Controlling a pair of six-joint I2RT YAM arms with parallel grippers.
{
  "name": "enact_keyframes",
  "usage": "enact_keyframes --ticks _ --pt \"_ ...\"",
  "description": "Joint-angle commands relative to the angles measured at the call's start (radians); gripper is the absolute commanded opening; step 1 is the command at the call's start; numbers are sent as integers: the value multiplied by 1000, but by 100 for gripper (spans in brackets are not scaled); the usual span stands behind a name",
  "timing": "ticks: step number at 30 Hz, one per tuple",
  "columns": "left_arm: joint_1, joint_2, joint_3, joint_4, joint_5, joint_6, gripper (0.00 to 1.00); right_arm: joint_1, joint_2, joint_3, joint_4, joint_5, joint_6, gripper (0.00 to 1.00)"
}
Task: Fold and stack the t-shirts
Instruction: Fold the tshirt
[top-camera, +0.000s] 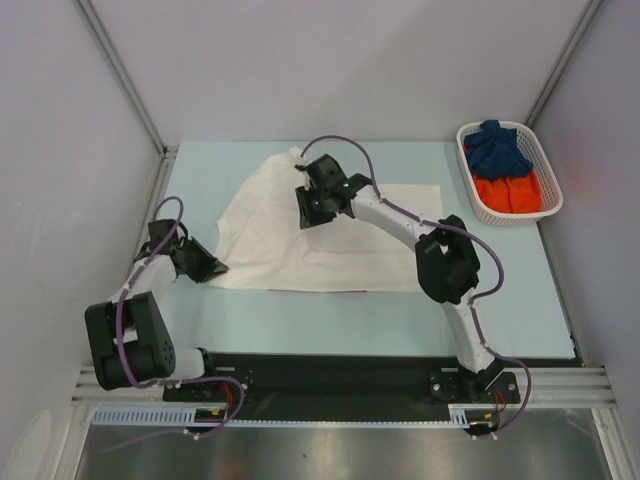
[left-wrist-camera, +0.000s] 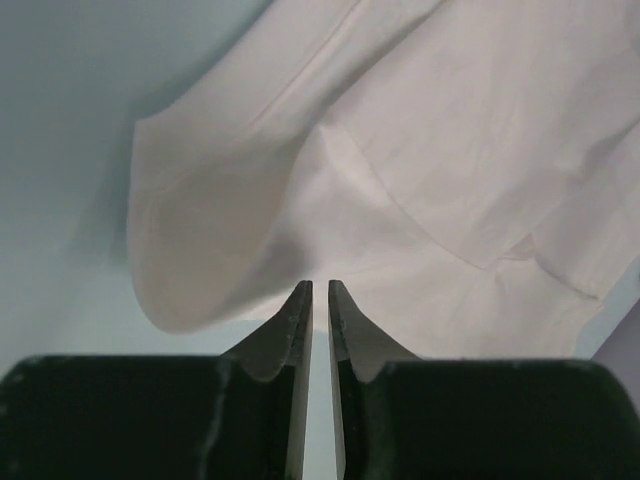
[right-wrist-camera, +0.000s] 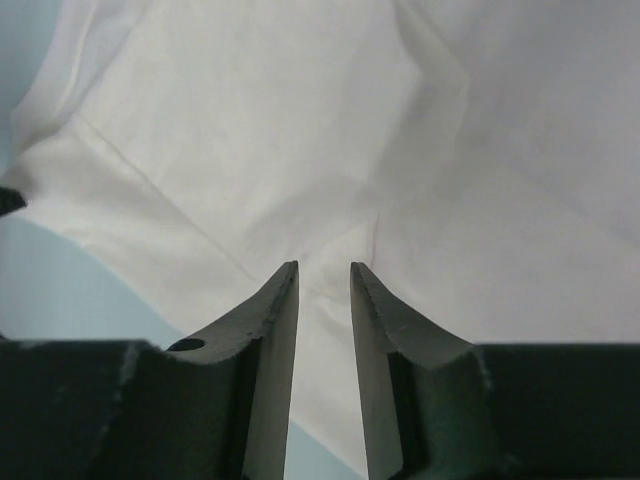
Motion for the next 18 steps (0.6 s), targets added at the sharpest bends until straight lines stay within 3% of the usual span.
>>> enact_keyframes --ticks 1,9,14,18 --pt "8 63 15 13 -16 -16 15 -31 -106 -124 21 -182 86 32" --pt "51 324 98 -5 -146 32 13 -129 -307 -455 33 -171 113 30" --pt "76 337 98 -28 -145 65 14 -255 -451 -684 64 -167 148 29" --pt "74 231 54 -48 -138 62 24 -333 -531 -749 -54 -101 136 29"
